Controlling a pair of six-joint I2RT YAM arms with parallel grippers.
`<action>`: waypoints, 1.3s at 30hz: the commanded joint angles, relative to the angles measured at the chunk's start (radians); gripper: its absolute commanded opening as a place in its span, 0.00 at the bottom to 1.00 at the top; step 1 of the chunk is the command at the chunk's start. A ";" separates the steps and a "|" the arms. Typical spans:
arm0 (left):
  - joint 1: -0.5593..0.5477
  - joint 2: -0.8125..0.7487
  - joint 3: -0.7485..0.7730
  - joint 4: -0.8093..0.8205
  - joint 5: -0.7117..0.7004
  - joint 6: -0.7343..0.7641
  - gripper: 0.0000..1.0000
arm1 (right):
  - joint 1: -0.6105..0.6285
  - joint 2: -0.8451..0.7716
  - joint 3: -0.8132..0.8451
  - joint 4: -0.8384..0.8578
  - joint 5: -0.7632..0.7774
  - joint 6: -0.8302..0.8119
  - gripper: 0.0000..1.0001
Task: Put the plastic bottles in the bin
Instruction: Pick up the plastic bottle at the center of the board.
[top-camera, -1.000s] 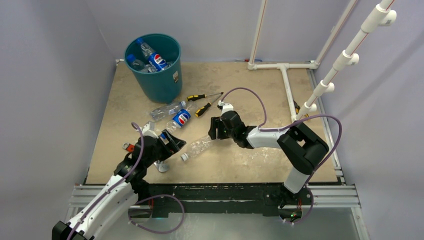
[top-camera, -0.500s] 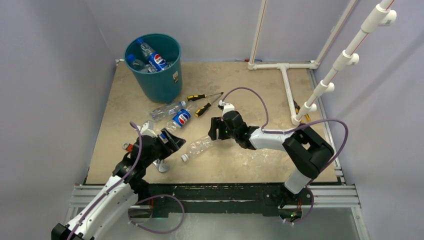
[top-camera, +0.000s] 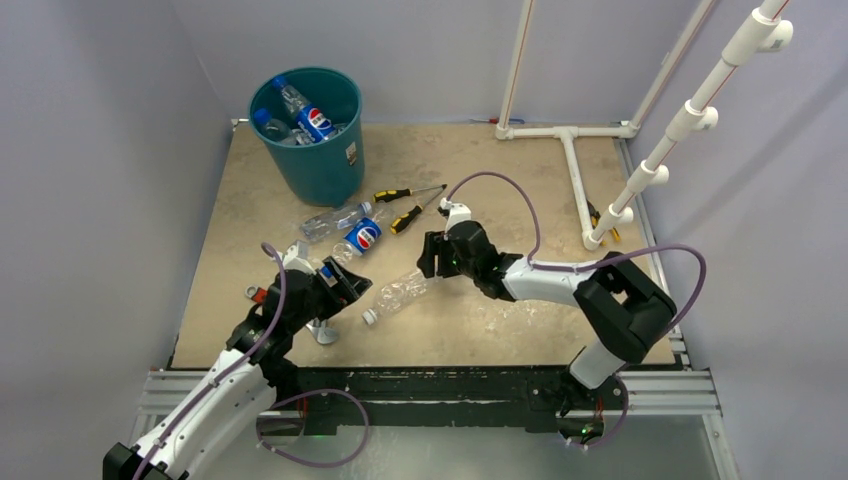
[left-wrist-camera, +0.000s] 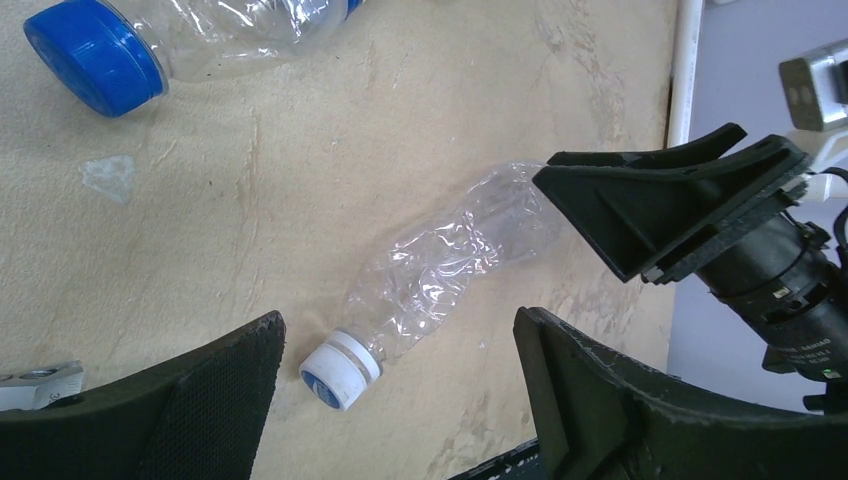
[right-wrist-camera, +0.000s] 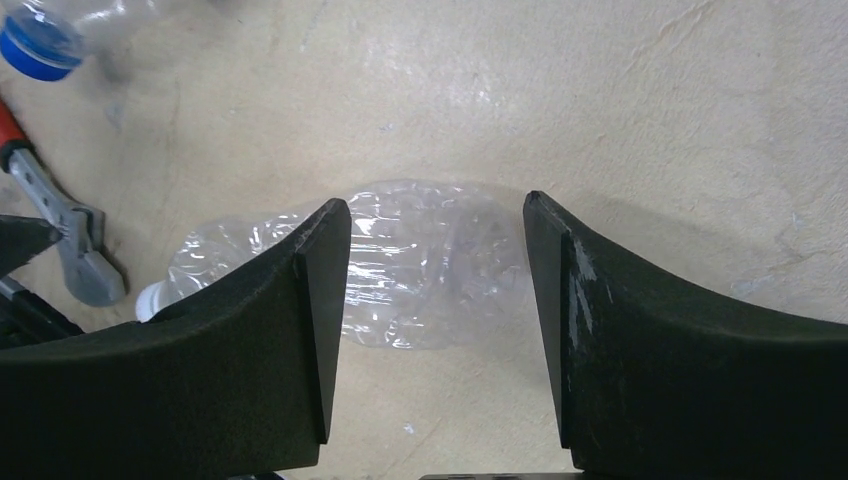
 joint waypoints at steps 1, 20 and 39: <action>-0.004 -0.009 0.024 0.031 -0.007 -0.006 0.85 | 0.007 0.025 0.007 0.020 0.051 0.003 0.63; -0.004 -0.021 0.031 0.017 -0.010 0.000 0.85 | 0.007 0.027 -0.052 0.035 0.043 0.011 0.26; -0.004 -0.082 0.129 0.193 -0.062 0.024 0.97 | 0.000 -0.324 -0.136 0.060 0.092 0.266 0.00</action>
